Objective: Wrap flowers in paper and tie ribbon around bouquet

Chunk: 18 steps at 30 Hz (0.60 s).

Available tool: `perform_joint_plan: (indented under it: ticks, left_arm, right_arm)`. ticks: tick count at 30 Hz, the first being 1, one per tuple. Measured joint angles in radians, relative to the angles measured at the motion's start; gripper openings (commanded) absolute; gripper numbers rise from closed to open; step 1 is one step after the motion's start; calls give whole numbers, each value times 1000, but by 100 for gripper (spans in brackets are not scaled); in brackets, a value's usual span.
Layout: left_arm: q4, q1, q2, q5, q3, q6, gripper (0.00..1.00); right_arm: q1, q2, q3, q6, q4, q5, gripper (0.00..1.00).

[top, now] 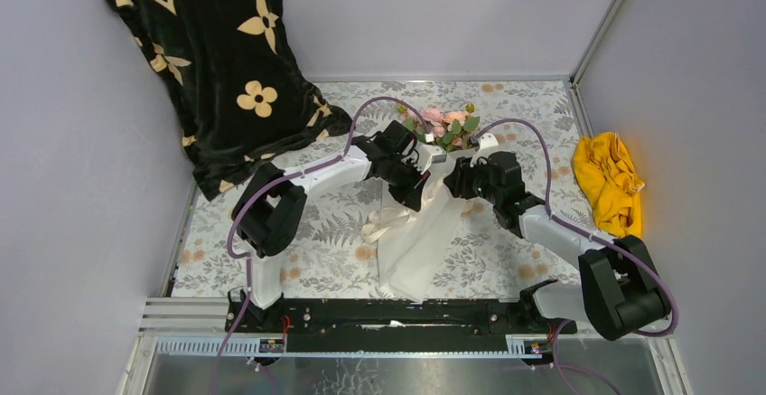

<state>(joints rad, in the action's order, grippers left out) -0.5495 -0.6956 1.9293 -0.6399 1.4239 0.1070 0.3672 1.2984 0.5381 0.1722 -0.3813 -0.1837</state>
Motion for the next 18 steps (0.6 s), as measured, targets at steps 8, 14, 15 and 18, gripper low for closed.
perform_joint_plan:
  ticks: [8,14,15,18]
  left_arm:
    - [-50,-3,0,44,2,50,0]
    - [-80,18,-9,84,19,64,0]
    - [-86,23,-9,94,21,64,0]
    - [-107,24,-9,101,22,85,0]
  right_arm:
    - [-1,-33,152,-24,216,-123,53]
    - [-25,90,397,-83,462,-255,51]
    - [-27,122,432,-88,495,-270,45]
    - [-23,186,478,-82,522,-281,30]
